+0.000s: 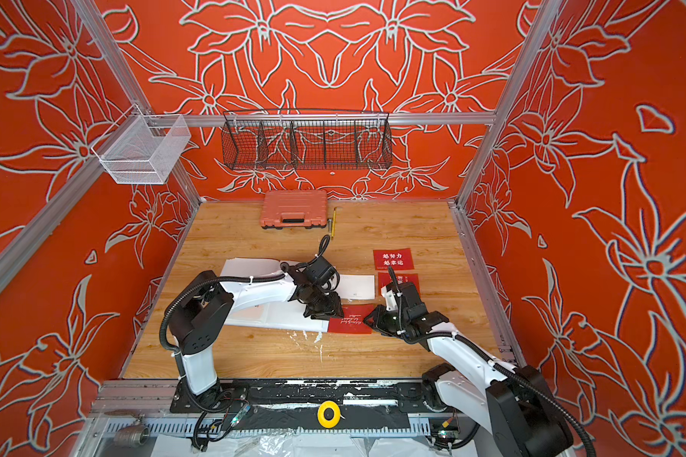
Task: Place the photos into the photo albums
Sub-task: Pick up the photo at the center of the board.
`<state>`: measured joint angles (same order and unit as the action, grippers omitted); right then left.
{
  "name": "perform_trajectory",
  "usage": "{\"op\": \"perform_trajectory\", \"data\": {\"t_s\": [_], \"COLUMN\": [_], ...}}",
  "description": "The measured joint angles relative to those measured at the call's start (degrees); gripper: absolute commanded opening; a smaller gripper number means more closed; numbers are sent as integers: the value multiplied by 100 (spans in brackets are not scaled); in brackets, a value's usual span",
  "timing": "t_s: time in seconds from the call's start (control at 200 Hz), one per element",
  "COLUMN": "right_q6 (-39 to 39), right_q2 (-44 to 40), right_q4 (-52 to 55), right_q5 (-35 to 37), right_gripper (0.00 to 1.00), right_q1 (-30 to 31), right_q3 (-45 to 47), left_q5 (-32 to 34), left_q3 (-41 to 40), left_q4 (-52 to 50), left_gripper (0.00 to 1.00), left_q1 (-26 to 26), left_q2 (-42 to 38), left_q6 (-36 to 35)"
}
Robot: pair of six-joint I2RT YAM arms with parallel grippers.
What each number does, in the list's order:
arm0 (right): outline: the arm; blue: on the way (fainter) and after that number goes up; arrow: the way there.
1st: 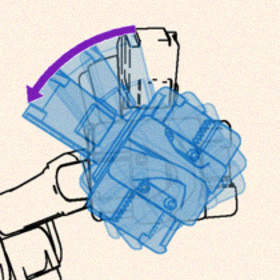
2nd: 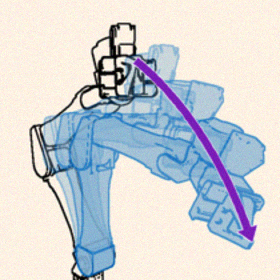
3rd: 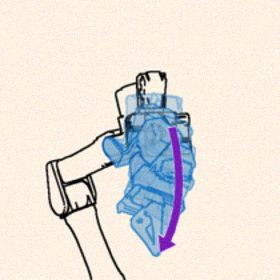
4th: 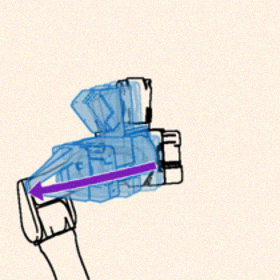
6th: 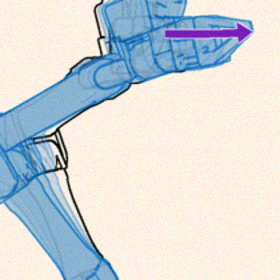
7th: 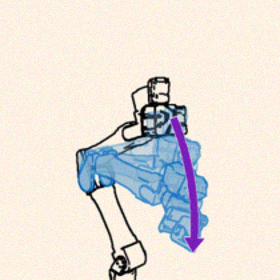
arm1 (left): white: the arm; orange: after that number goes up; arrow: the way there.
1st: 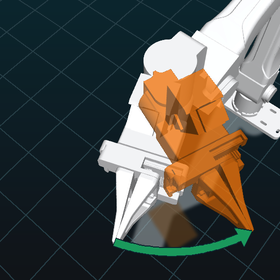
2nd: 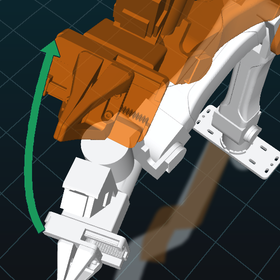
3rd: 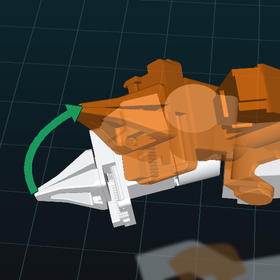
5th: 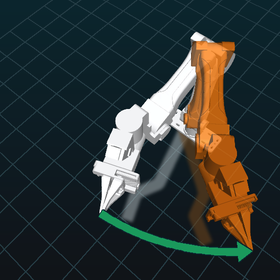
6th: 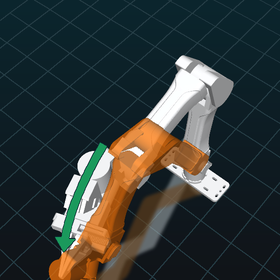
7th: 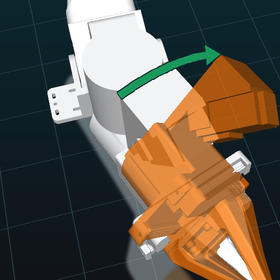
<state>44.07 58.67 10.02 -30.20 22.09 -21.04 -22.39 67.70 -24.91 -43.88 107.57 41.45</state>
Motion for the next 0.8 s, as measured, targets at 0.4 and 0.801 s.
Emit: {"op": "perform_trajectory", "data": {"t_s": [0.4,0.801], "right_q6": [109,234], "right_q2": [-70,-271], "right_q4": [-39,-11], "right_q5": [-105,-116], "right_gripper": [14,9], "right_q1": [-92,-190], "right_q3": [0,-50], "left_q5": [0,-57], "left_q3": [0,0], "left_q4": [0,17], "left_gripper": [53,53], "left_q1": [0,0], "left_q2": [0,0], "left_q6": [7,22]}}
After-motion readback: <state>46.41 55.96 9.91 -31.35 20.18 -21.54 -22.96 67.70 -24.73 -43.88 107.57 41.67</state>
